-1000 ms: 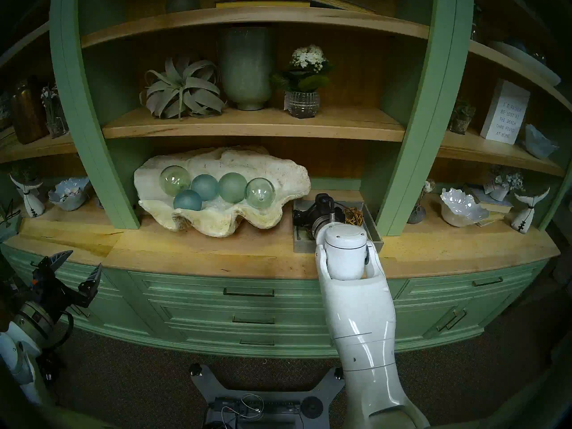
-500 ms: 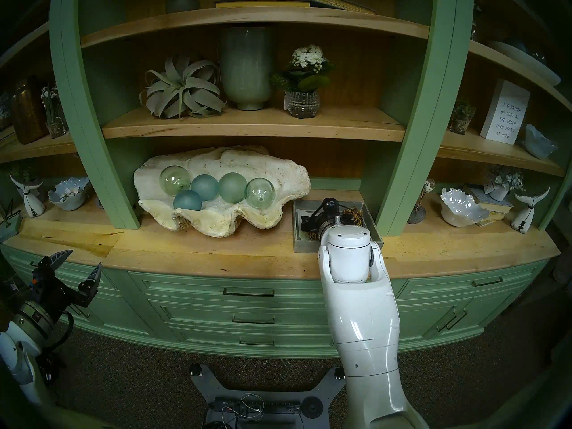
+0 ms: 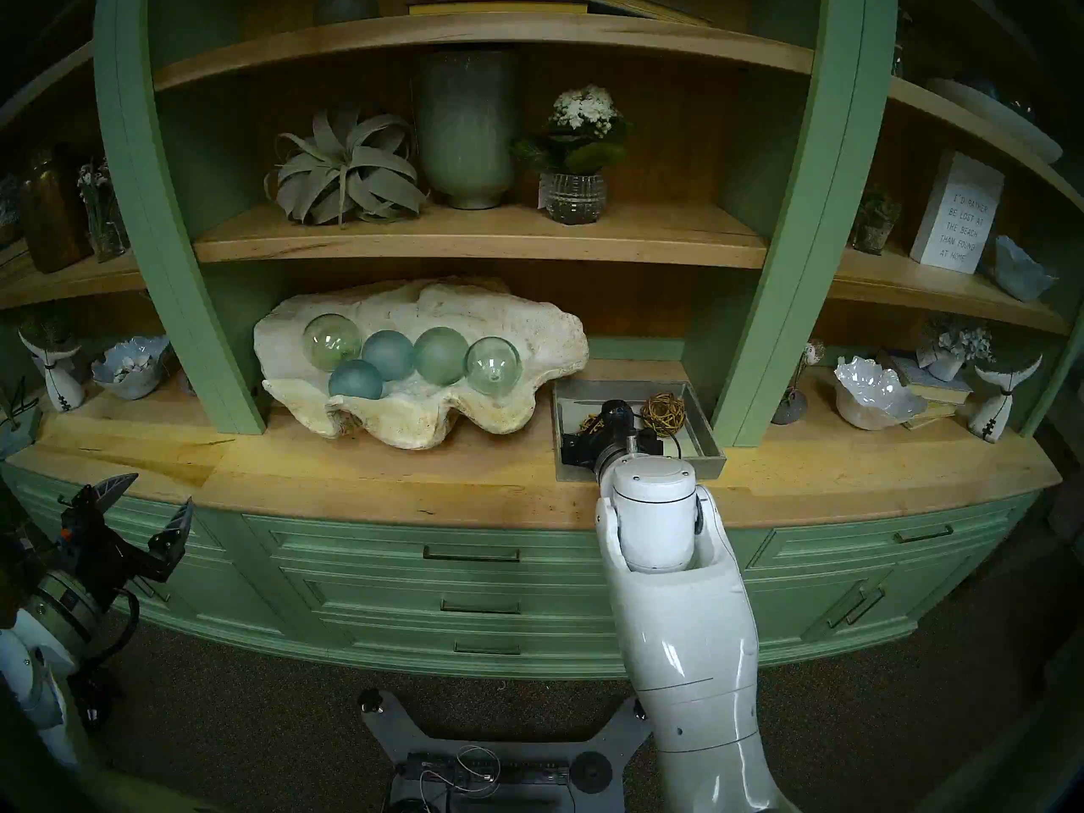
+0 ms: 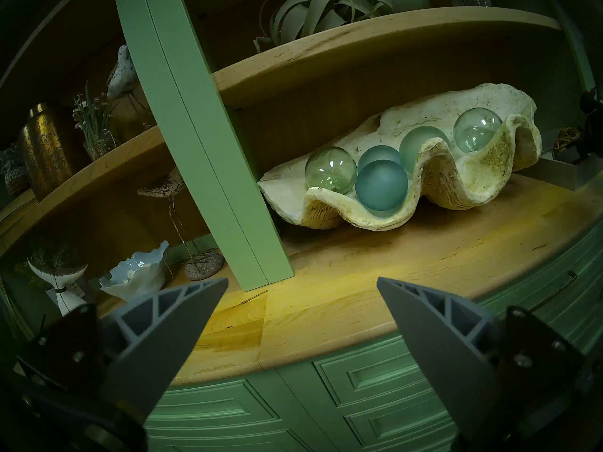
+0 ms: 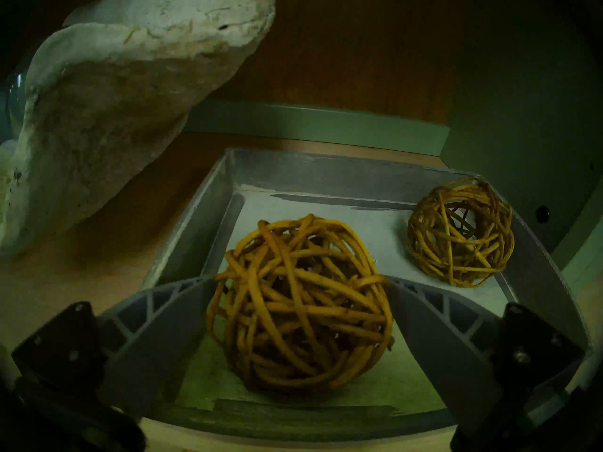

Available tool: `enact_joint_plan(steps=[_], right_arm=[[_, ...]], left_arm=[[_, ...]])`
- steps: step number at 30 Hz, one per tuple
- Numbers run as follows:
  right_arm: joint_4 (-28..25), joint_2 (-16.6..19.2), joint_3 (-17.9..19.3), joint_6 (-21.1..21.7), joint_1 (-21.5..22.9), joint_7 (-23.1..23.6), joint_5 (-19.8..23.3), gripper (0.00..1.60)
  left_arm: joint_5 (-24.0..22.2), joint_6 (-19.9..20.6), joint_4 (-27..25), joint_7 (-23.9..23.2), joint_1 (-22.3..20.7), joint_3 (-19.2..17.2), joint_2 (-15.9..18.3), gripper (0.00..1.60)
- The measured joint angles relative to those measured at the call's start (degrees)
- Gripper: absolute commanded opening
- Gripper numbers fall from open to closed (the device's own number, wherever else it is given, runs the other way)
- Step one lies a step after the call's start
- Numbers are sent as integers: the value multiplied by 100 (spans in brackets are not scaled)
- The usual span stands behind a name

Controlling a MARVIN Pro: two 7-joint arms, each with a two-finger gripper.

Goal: Put wooden balls into bowl

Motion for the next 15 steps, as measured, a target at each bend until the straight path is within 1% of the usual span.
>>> enact_joint_plan(steps=[1,2,3,4,5,11,15], right_arm=[[12,1,-6,-11,0,-12,2,26],[16,3,-7,-26,3,-34,4,16],[21,4,-7,-33,6,-43,6,12],[29,5,-6,-45,9,-53,12,3],[34,5,-3,-53,12,-60,18,0],[47,4,26,-91,17,-94,89,1],[8,18,31,-194,-62,-152,85,12]], left_arm=[[0,0,0,0,0,0,0,160],[0,0,0,0,0,0,-1,160],[0,0,0,0,0,0,-1,160],[0,0,-1,0,0,0,-2,160],[0,0,-1,0,0,0,-2,160],[0,0,-1,-1,0,0,-3,160],[0,0,-2,-2,0,0,-3,160]])
